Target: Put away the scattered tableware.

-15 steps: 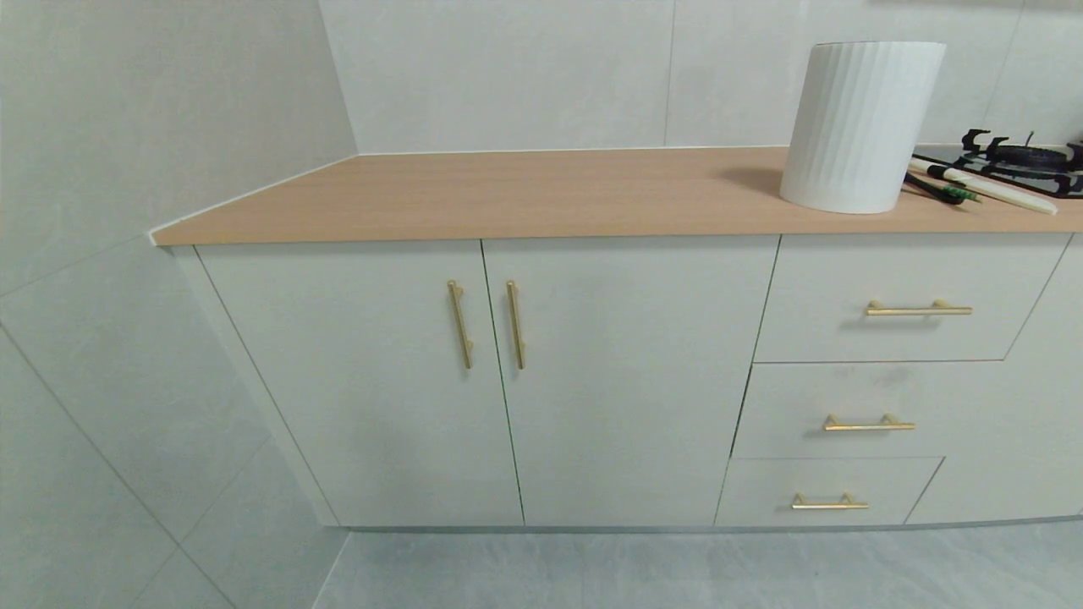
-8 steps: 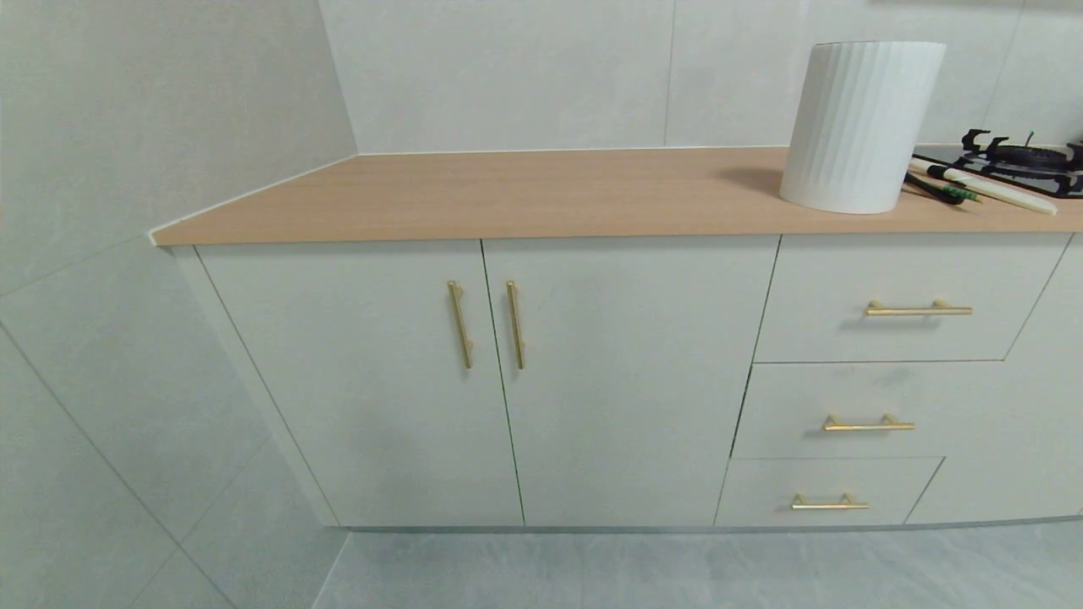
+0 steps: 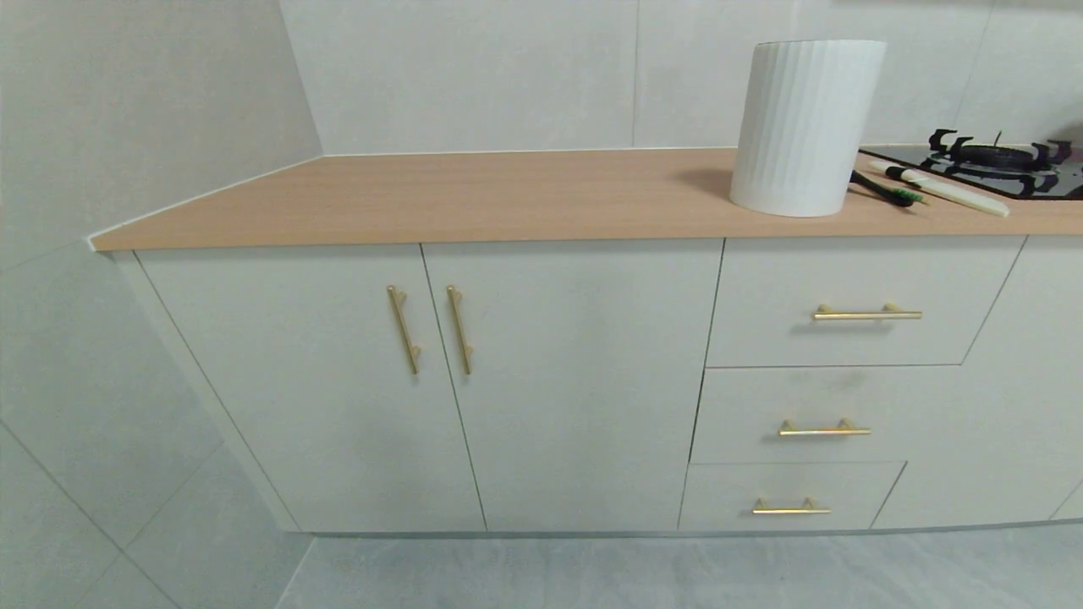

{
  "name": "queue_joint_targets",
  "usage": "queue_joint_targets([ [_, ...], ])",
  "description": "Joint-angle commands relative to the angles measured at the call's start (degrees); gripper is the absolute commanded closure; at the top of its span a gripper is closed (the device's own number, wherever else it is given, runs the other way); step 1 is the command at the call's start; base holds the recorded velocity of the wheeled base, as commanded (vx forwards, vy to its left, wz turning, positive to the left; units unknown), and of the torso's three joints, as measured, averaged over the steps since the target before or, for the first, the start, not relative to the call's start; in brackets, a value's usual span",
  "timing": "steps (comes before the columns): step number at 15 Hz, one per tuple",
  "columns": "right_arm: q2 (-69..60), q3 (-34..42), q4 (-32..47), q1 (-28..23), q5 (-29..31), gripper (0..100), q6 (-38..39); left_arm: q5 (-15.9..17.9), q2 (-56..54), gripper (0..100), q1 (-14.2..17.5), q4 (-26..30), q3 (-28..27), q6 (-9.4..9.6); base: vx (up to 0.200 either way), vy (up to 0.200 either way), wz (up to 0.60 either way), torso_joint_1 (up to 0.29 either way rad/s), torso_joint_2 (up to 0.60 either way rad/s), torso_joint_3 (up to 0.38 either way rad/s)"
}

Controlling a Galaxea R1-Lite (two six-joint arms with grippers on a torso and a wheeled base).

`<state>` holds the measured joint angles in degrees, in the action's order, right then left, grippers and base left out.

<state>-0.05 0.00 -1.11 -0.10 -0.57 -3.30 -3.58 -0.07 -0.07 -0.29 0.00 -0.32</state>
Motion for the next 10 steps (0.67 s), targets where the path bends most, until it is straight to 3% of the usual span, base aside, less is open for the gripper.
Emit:
queue_joint_targets([
  [1,0.14,0.00,-0.03,0.01,0.05,0,-0.04,-0.02,0.07,0,-0.01,0.03,0.00,0.14,0.000,-0.200,0.00,0.007,0.00,0.002],
  [7,0.14,0.00,-0.03,0.01,0.05,0,-0.04,-0.02,0.07,0,-0.01,-0.06,0.00,0.14,0.000,-0.200,0.00,0.001,0.00,0.005],
  [10,0.14,0.00,-0.03,0.01,0.05,0,0.05,-0.02,0.07,0,-0.01,0.03,0.00,-0.39,0.000,0.000,0.00,0.000,0.00,0.000],
])
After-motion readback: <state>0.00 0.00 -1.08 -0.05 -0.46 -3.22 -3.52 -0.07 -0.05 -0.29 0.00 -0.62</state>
